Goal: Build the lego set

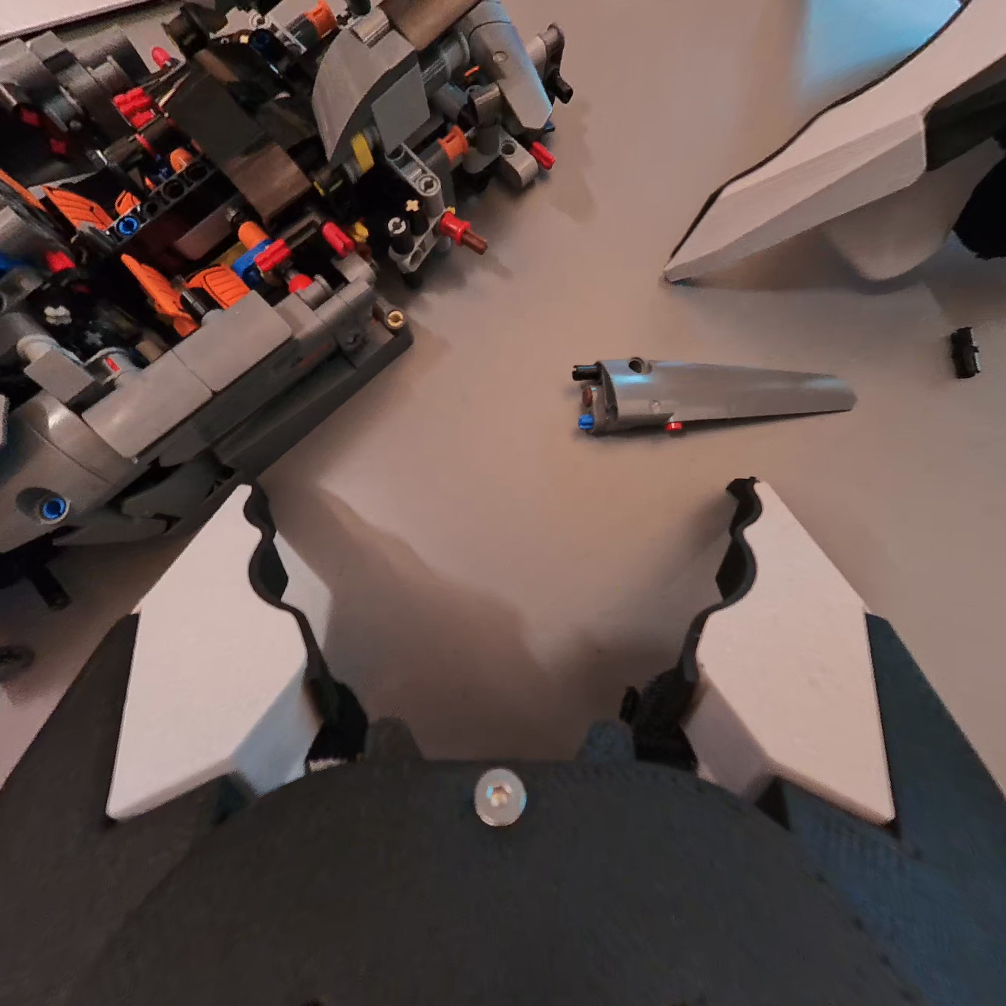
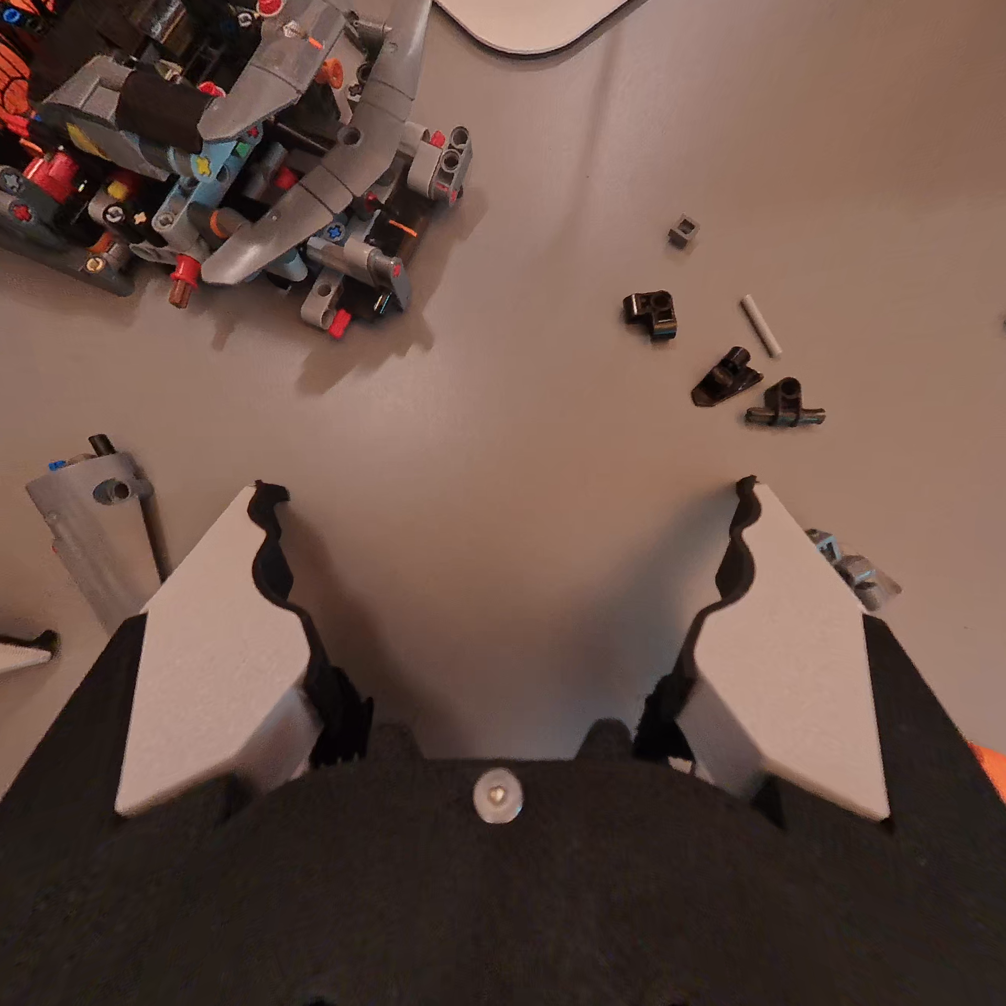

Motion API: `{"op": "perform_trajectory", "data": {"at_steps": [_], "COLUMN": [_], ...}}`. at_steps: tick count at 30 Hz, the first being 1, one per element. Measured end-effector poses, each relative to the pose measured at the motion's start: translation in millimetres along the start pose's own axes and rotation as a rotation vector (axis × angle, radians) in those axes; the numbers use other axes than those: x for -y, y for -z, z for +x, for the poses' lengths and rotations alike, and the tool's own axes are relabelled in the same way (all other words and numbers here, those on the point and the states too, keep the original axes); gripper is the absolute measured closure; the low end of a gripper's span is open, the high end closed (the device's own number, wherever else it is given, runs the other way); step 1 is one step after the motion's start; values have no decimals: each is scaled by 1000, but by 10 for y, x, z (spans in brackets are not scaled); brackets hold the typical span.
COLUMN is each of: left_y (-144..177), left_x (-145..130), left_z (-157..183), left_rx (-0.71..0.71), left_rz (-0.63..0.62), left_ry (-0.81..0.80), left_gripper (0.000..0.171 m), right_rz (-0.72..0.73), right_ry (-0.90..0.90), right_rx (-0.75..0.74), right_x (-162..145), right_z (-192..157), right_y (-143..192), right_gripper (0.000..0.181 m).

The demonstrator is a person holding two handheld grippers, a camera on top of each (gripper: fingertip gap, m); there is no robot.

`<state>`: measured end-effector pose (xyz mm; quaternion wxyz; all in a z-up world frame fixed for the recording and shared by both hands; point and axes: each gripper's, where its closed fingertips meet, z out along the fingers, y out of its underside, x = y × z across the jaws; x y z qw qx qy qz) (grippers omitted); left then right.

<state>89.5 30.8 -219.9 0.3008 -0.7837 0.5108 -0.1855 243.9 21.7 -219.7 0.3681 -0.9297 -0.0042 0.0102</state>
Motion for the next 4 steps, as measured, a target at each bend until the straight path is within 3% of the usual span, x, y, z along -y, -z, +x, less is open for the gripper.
{"op": "perform_trajectory", "data": {"at_steps": [4], "left_y": [0], "left_x": [0], "left_z": [0], "left_rx": [0], "left_rz": [0], "left_ry": [0], "left_gripper": [14], "right_rz": [-6], "right_ry": [-6], "right_rx": [-2], "right_x": [-6], "right_z": [49], "right_y": [10], "right_gripper": [26]}}
